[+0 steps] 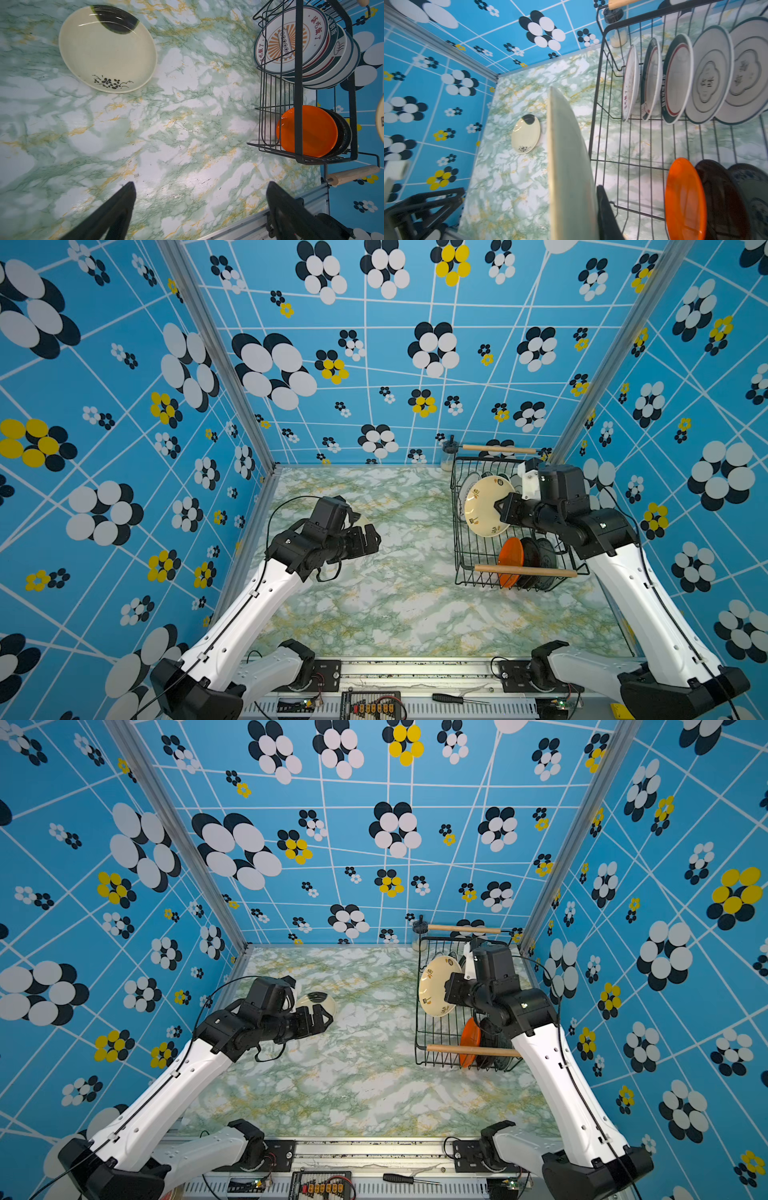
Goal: Unload the plates from the dish rack
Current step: Pick up the plate from the dish rack, then place the plate on the plate.
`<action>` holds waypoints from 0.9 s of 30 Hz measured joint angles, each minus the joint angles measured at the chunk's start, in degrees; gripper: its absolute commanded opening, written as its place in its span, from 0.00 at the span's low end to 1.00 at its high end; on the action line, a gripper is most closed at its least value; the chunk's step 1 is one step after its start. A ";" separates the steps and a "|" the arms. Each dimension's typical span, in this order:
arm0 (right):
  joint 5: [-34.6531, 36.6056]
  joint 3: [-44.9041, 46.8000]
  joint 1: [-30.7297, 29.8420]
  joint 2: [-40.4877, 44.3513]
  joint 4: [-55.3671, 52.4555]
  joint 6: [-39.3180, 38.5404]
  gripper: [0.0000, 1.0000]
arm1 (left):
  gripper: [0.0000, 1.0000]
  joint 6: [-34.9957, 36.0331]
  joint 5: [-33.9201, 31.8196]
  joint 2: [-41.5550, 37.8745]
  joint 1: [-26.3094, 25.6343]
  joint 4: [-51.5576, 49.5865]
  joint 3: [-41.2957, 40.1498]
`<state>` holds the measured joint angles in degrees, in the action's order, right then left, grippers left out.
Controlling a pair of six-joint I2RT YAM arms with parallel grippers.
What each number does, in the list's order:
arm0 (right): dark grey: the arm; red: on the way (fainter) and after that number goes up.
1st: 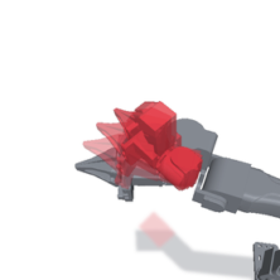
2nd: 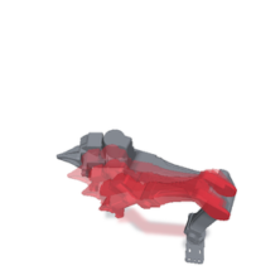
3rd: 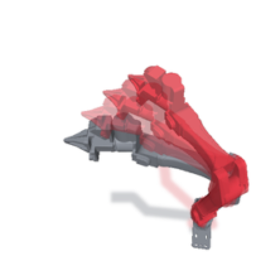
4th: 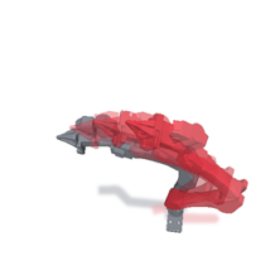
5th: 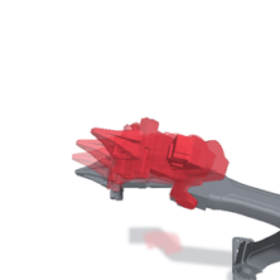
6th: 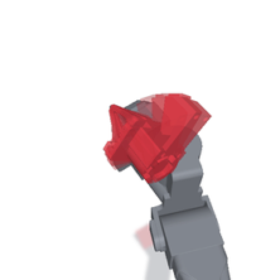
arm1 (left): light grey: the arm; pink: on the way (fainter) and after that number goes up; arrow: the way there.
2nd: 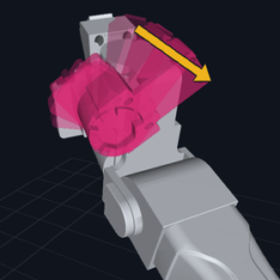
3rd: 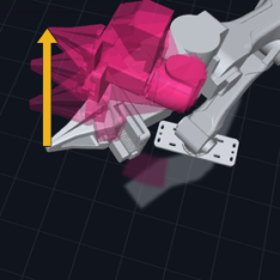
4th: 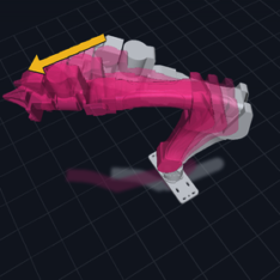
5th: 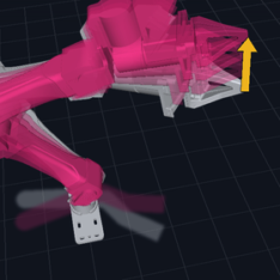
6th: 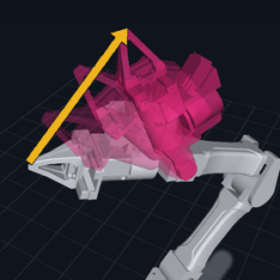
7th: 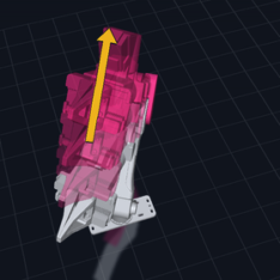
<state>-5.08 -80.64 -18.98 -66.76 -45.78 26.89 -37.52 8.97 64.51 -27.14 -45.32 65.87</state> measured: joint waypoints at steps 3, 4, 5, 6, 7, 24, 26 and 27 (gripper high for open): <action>-3.58 5.53 0.00 1.53 8.52 2.58 0.12 | 0.99 -0.42 1.86 2.38 -0.11 3.02 0.24; -4.66 7.48 0.00 1.90 11.41 3.34 0.12 | 0.99 -0.55 2.49 3.06 -0.20 4.17 0.37; -5.62 9.22 0.00 2.16 13.73 4.07 0.12 | 0.99 -0.70 3.13 3.89 -0.33 5.29 0.61; -6.60 10.91 0.00 2.36 16.15 4.81 0.12 | 0.99 -0.90 3.76 4.68 -0.44 6.62 0.90; -7.50 12.28 0.00 2.45 18.03 5.42 0.12 | 0.99 -0.96 4.31 5.38 -0.61 7.72 1.11; -28.48 20.39 0.20 -4.39 40.50 20.28 0.12 | 0.98 -3.04 12.31 18.32 -4.26 21.33 6.95; -28.70 21.07 0.37 -4.50 41.29 21.18 0.12 | 0.97 -3.41 12.48 18.88 -4.24 21.57 6.95; -28.87 21.16 0.37 -4.50 41.75 21.64 0.12 | 0.96 -3.48 12.55 18.93 -4.24 21.66 6.95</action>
<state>-33.95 -59.48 -18.61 -71.26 -4.03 48.53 -40.99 21.52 83.44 -31.38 -23.66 72.82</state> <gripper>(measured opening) 0.133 0.972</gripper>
